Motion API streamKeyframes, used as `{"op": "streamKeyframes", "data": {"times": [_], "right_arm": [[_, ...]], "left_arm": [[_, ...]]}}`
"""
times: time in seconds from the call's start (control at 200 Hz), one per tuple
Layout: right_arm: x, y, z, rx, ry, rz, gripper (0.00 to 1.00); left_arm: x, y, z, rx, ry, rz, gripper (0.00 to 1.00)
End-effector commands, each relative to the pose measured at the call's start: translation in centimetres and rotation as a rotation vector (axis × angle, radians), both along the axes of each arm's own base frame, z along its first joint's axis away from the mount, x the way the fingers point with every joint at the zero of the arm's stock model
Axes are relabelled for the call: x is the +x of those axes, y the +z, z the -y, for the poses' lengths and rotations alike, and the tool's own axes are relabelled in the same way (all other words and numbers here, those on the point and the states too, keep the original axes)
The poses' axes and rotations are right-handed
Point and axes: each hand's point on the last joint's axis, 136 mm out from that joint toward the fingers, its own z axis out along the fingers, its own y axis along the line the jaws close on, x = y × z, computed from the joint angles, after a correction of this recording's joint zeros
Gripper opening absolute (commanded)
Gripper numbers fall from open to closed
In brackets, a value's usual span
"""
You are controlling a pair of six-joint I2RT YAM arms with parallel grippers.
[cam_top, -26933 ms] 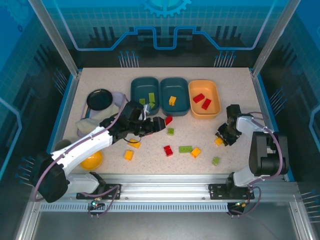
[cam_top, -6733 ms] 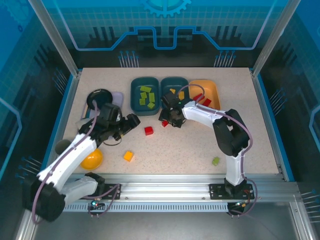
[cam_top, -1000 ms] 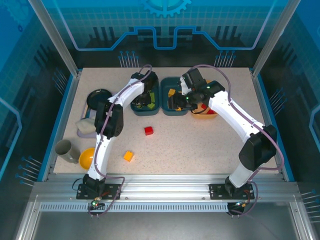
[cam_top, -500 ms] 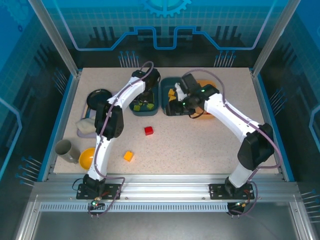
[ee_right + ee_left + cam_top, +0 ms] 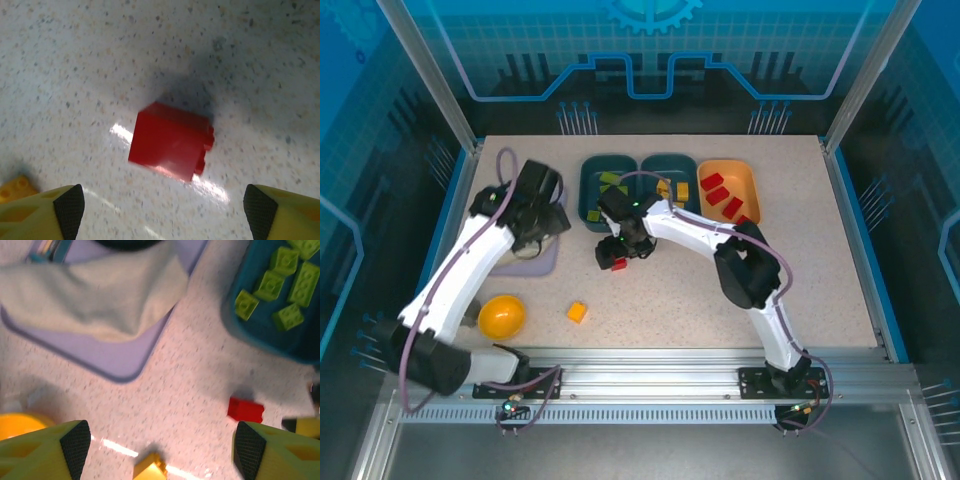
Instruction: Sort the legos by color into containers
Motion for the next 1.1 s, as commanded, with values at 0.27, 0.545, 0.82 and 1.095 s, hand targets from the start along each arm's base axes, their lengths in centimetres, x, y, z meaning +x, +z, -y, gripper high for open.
{"op": "streamKeyframes", "data": {"times": [0.27,0.545,0.82,1.095], "right_arm": [[0.4,-4.1,0.0,-0.167,-0.057,-0.012,0.64],[0.6,-3.3,0.1,-0.182,-0.068,0.026,0.36],[5.8,6.5,7.5,-0.121,-0.229,0.195,0.3],[15.2,8.6,22.6,-0.141,-0.61,0.244,0.3]], "left_arm": [[-8.9,-6.7,2.9,-0.345,0.006,-0.05,0.79],[-9.0,-6.6,5.0,-0.479,-0.054,0.014,0.79],[-4.3,-1.8,8.9,-0.637,-0.16,0.156,0.79],[1.6,1.5,14.4,-0.681,-0.305,0.203,0.78]]}}
